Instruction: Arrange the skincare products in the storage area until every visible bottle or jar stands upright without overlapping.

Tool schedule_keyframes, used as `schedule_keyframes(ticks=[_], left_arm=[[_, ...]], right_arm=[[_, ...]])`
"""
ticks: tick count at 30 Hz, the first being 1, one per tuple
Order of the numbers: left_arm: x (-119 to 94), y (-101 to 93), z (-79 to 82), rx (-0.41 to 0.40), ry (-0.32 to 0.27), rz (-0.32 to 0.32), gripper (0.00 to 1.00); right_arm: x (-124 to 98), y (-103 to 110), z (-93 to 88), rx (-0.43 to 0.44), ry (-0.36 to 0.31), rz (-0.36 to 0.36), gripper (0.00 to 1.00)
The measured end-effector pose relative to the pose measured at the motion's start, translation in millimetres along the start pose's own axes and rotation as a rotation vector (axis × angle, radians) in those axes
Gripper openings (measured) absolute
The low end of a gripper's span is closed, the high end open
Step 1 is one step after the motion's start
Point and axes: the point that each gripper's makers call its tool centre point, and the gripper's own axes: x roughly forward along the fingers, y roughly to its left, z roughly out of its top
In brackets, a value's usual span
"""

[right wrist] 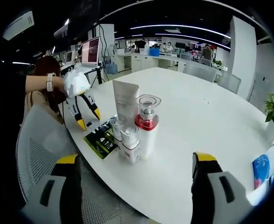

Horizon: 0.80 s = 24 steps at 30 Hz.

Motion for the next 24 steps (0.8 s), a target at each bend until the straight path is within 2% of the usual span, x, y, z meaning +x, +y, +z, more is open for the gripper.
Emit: schedule_keyframes(ticks=[5, 15, 18, 21, 24], left_arm=[[-1.1, 2.8, -2.6, 0.002, 0.012, 0.013, 0.43], [-0.4, 5.1, 0.6, -0.023, 0.002, 0.021, 0.36], [-1.1, 5.5, 0.5, -0.029, 0.007, 0.026, 0.39], [-0.4, 4.0, 1.6, -0.041, 0.002, 0.021, 0.37], [-1.3, 4.2, 2.6, -0.043, -0.001, 0.028, 0.41]], right_arm=[[0.5, 0.2, -1.9, 0.005, 0.003, 0.003, 1.00], [-0.5, 0.1, -1.1, -0.004, 0.004, 0.004, 1.00], [-2.1, 0.1, 0.1, -0.003, 0.000, 0.004, 1.00], [-2.7, -0.8, -0.4, -0.006, 0.003, 0.000, 1.00], [-3.2, -0.8, 0.3, -0.008, 0.003, 0.000, 1.00]])
